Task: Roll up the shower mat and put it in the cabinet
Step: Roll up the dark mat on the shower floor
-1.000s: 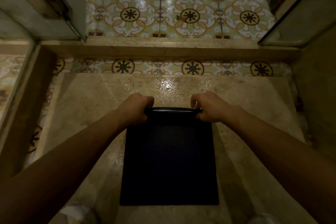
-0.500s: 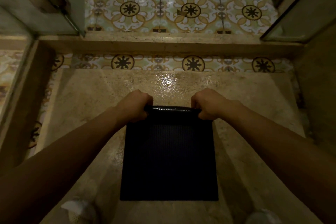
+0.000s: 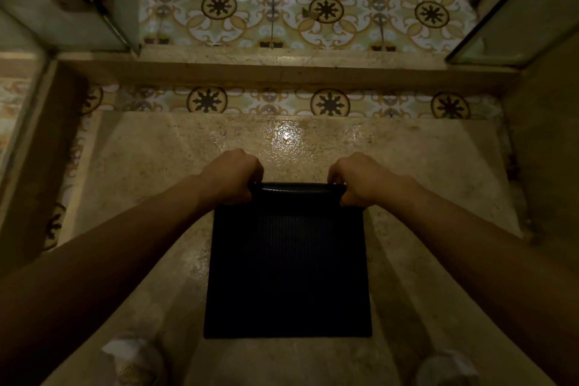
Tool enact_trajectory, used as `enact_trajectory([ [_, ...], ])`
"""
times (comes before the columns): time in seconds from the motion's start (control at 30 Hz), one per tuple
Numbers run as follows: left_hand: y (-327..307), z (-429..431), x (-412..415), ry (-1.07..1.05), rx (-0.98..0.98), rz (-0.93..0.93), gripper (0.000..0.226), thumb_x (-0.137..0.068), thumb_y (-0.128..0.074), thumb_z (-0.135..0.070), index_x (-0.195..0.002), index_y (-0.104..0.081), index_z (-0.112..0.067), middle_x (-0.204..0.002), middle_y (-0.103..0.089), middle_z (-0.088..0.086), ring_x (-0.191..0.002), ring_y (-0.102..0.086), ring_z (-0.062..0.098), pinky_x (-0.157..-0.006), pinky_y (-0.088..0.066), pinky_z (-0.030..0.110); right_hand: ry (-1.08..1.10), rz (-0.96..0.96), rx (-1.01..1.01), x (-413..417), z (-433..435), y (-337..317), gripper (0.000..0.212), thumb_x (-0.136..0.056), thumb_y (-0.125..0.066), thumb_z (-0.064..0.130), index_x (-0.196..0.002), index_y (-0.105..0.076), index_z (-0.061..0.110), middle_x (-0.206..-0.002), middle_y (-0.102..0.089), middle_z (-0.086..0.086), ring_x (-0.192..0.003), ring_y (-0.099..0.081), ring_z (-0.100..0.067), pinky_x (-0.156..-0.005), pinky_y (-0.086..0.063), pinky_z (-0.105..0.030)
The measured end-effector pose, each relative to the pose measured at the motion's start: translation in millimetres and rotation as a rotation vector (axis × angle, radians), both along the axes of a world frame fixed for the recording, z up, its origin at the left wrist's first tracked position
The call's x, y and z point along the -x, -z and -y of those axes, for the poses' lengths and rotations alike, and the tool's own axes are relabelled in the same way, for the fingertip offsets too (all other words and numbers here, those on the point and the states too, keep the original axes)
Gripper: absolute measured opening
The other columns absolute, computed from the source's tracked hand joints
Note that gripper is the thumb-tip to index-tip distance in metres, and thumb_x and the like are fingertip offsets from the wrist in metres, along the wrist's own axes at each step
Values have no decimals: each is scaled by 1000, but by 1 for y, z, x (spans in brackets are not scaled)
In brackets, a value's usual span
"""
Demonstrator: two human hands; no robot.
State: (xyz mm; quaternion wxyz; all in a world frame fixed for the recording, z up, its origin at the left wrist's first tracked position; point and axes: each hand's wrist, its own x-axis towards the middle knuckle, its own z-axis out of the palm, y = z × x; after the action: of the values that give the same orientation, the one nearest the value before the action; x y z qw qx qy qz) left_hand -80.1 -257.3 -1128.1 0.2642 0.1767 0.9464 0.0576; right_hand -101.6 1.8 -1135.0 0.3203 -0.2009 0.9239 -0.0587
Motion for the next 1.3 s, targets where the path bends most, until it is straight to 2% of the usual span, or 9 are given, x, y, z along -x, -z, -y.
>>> enact_trajectory([
  [0.1, -1, 4, 3, -35, -20, 105, 28, -73, -77, -21, -100, -74, -25, -95, -72, -1, -64, -57, 6, -48, -37, 5, 13, 10, -2, 2, 0, -3, 40, -68, -78, 18, -106, -70, 24, -103, -70, -1, -93, -63, -19, -68, -45, -24],
  [0.27, 0, 13, 10, -91, -60, 242, 36, -76, -78, -22, -111, -72, -27, -105, -72, -3, -94, -65, 13, -75, -42, 20, -17, 101, -41, 3, 0, -7, 49, -70, -77, 20, -117, -65, 25, -112, -66, -4, -99, -61, -22, -74, -48, -27],
  [0.53, 10, 16, 3, -85, -124, 201, 30, -72, -81, -23, -98, -67, -25, -104, -68, -4, -77, -55, 7, -66, -43, 21, 56, 97, -27, 0, 2, -9, 49, -65, -87, 22, -109, -66, 23, -113, -62, -5, -98, -59, -22, -72, -50, -28],
  [0.6, 8, 19, 6, -79, -136, 264, 25, -77, -78, -24, -100, -69, -24, -105, -68, -6, -80, -58, 5, -66, -41, 16, 35, 152, -41, 4, 1, -12, 50, -67, -86, 21, -112, -65, 23, -116, -63, -4, -101, -60, -22, -75, -50, -28],
  [0.7, 9, 19, 8, -101, -145, 322, 32, -77, -78, -22, -106, -67, -26, -106, -68, -6, -92, -63, 11, -72, -47, 23, 62, 192, -43, 5, 1, -12, 46, -70, -83, 17, -112, -63, 23, -120, -60, -5, -98, -59, -22, -73, -50, -28],
  [0.8, 13, 11, 6, -98, -121, 287, 42, -71, -83, -21, -107, -61, -28, -104, -69, -4, -87, -60, 11, -65, -45, 23, 109, 125, -29, -3, 2, -7, 44, -68, -83, 15, -105, -61, 22, -115, -56, -6, -89, -56, -19, -68, -51, -28],
  [0.97, 12, 13, 1, -63, -83, 236, 44, -65, -86, -34, -103, -66, -29, -95, -67, -10, -87, -60, 11, -76, -52, 29, 80, 113, -27, -9, 1, -5, 47, -63, -86, 21, -105, -65, 25, -109, -61, -3, -93, -57, -18, -69, -49, -27],
  [1.17, 0, 16, 2, 26, -66, 320, 41, -73, -80, -24, -113, -69, -29, -107, -72, -6, -95, -65, 10, -85, -54, 30, 54, 197, -17, -8, -5, -10, 46, -71, -78, 18, -114, -63, 23, -116, -60, -5, -98, -59, -21, -76, -53, -30],
  [1.3, 5, 12, -10, 0, -69, 180, 38, -67, -83, -26, -102, -67, -23, -100, -71, -4, -91, -65, 15, -75, -49, 25, -15, 77, -12, -20, -4, -5, 37, -70, -75, 19, -105, -65, 22, -104, -64, -4, -85, -56, -17, -61, -43, -22],
])
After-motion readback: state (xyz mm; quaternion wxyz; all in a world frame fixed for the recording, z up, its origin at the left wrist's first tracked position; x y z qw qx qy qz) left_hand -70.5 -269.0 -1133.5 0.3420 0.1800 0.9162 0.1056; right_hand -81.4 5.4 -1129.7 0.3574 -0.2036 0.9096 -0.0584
